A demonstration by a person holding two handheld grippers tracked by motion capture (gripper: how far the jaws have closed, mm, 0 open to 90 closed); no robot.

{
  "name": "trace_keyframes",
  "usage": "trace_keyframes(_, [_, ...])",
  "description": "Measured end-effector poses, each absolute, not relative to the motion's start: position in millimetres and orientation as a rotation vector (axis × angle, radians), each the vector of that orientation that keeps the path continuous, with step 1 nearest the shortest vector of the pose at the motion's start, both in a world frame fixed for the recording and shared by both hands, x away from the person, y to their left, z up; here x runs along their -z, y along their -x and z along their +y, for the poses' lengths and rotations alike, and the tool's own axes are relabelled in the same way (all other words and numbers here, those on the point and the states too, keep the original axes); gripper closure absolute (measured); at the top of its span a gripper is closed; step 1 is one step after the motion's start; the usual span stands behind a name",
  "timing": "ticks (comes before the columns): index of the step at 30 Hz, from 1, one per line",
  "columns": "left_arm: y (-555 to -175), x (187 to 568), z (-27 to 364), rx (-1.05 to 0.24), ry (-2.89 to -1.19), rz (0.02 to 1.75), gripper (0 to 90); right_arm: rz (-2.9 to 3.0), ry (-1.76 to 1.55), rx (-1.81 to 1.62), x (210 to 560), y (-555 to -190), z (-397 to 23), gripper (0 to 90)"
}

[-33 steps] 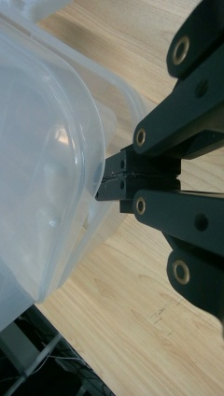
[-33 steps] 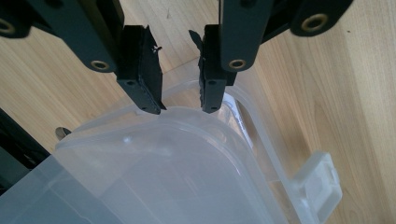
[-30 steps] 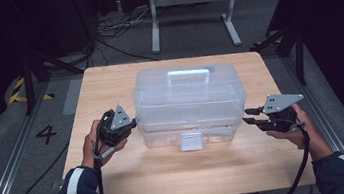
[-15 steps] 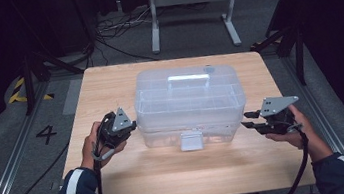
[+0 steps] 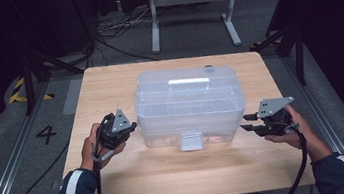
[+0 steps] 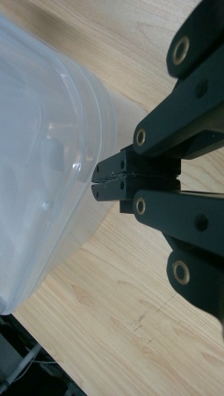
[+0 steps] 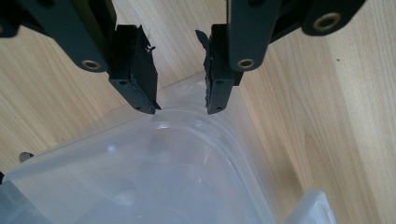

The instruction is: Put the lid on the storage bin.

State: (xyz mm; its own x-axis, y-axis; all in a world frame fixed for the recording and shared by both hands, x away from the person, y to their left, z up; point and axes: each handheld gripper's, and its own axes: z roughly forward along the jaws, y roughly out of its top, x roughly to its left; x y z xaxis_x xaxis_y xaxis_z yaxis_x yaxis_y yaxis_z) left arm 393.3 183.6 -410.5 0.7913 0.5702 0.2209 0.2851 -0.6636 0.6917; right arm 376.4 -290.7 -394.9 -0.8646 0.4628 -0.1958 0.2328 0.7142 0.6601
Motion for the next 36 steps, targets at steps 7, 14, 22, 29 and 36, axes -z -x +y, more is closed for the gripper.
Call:
trace_keyframes(7, [-390.9, 412.8, 185.9, -0.548, -2.298, 0.636, 89.4, 2.574, -0.555, -0.933, 396.3, -377.3, -290.8, 60.8])
trace_keyframes(14, [-391.0, 417.2, 185.4, -0.537, -2.317, 0.638, 87.2, 2.581, -0.572, -0.931, 398.9, -379.8, -288.3, 53.2])
trace_keyframes(22, [-393.0, 423.8, 184.8, -0.533, -2.304, 0.664, 84.6, 2.577, -0.589, -0.919, 401.8, -381.7, -283.8, 45.2])
trace_keyframes(29, [-395.1, 426.4, 180.4, -0.533, -2.322, 0.661, 84.1, 2.562, -0.610, -0.915, 402.5, -384.5, -282.7, 45.1])
trace_keyframes(36, [-393.0, 424.6, 183.4, -0.528, -2.321, 0.647, 78.0, 2.557, -0.602, -0.920, 401.8, -383.3, -283.6, 47.4])
